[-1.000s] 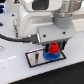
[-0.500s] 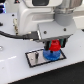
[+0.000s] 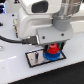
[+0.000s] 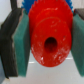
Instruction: Insert the blue gear onto the right peg, followed by the red gear
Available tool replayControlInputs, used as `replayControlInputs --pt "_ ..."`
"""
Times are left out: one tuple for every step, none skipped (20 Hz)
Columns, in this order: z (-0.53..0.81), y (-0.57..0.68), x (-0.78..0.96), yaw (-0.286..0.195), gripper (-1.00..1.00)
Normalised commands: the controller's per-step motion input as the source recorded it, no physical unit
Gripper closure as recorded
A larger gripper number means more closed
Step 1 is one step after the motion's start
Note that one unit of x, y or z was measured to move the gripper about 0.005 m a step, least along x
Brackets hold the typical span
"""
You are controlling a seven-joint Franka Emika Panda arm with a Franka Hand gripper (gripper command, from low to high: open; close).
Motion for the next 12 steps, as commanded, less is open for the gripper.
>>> replayControlInputs --pt "0.32 -0.11 0.28 0.0 1.0" --pt "0.27 -0.08 0.28 0.0 1.0" --pt "0.12 -0.07 0.26 0.0 1.0" --pt "0.02 -0.09 0.24 0.0 1.0" --pt "0.21 -0.09 0.3 0.0 1.0" --pt "0.07 -0.08 0.25 0.0 1.0" --pt "0.03 -0.11 0.25 0.0 1.0" --pt "-0.01 -0.15 0.25 0.0 1.0" --pt "-0.03 -0.17 0.24 0.0 1.0" --pt "-0.01 -0.18 0.25 0.0 1.0" --pt "-0.01 -0.2 0.24 0.0 1.0" --pt "0.02 -0.19 0.26 0.0 1.0"
